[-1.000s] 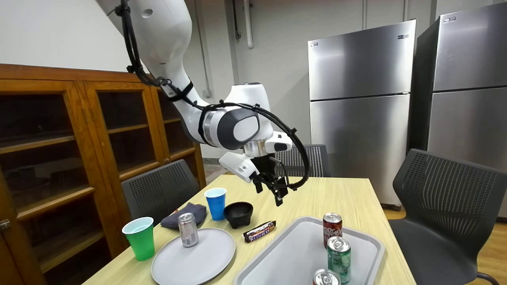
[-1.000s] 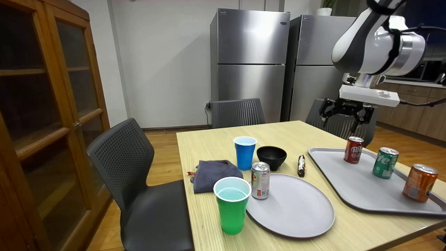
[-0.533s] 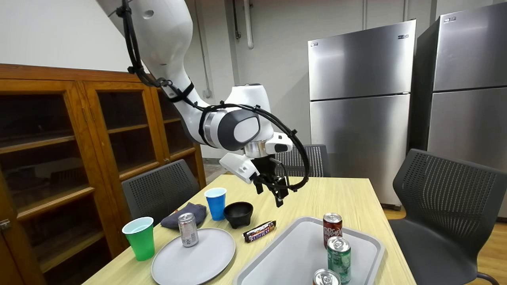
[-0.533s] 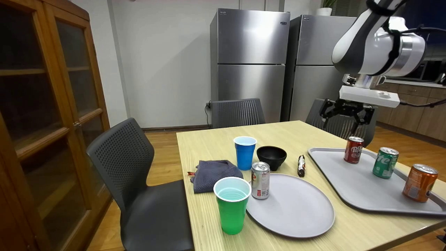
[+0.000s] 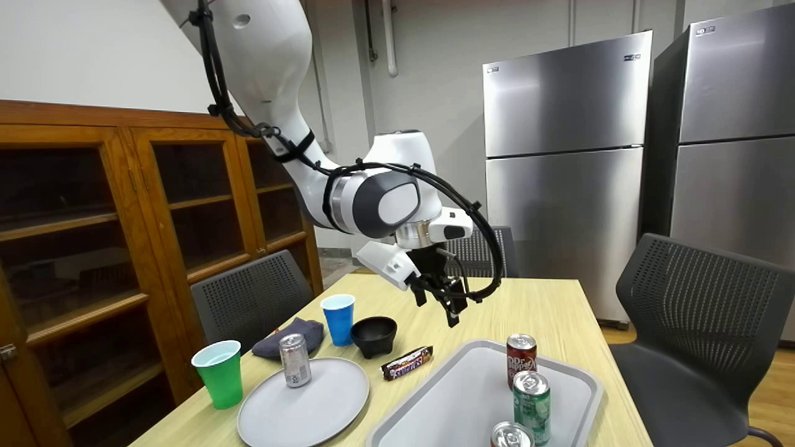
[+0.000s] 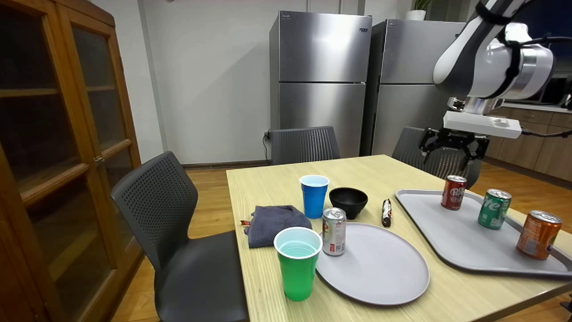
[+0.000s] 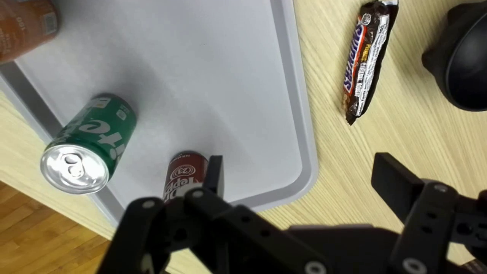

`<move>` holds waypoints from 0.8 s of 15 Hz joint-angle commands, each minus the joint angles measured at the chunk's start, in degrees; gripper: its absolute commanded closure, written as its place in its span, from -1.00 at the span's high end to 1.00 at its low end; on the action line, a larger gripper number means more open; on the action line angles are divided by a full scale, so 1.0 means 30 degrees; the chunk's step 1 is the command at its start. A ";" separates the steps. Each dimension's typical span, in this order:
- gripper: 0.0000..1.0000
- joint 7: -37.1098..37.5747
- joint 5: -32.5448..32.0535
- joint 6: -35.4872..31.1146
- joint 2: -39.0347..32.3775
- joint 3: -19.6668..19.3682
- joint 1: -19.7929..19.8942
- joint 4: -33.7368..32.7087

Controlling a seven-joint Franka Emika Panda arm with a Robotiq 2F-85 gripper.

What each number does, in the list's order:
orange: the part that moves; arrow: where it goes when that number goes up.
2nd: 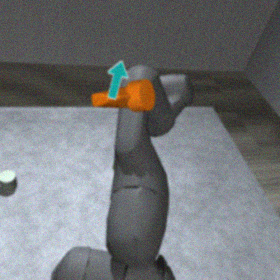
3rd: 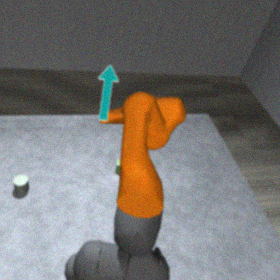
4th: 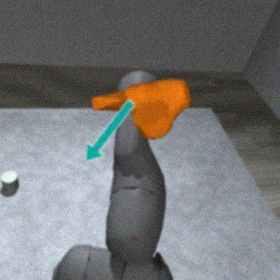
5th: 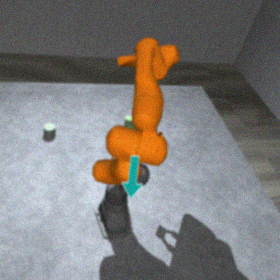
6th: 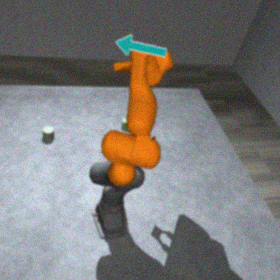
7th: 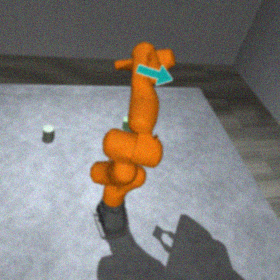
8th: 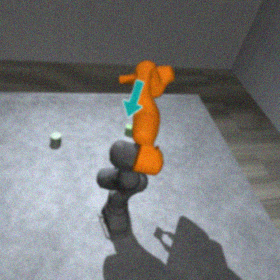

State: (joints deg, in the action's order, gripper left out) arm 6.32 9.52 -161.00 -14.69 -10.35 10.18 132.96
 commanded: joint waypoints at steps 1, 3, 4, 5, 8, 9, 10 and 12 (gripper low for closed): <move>1.00 -0.0223 -0.0497 -0.0122 -0.0604 -0.0218 0.0206 -0.0839; 1.00 -0.0463 -0.0478 -0.0227 -0.1027 -0.0273 0.0356 -0.1315; 1.00 -0.0632 -0.0410 -0.0319 -0.1287 -0.0238 0.0478 -0.1595; 1.00 -0.0796 -0.0323 -0.0356 -0.1517 -0.0176 0.0606 -0.1861; 1.00 -0.1110 -0.0226 -0.0355 -0.2356 -0.0093 0.0990 -0.2795; 1.00 -0.1090 -0.0282 -0.0336 -0.2659 -0.0142 0.1059 -0.3136; 1.00 -0.1128 -0.0284 -0.0283 -0.2934 -0.0145 0.1170 -0.3453; 1.00 -0.1094 -0.0342 -0.0220 -0.3547 -0.0213 0.1359 -0.4145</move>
State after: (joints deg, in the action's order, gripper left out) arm 4.38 8.99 -161.95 -22.34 -11.36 12.72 124.50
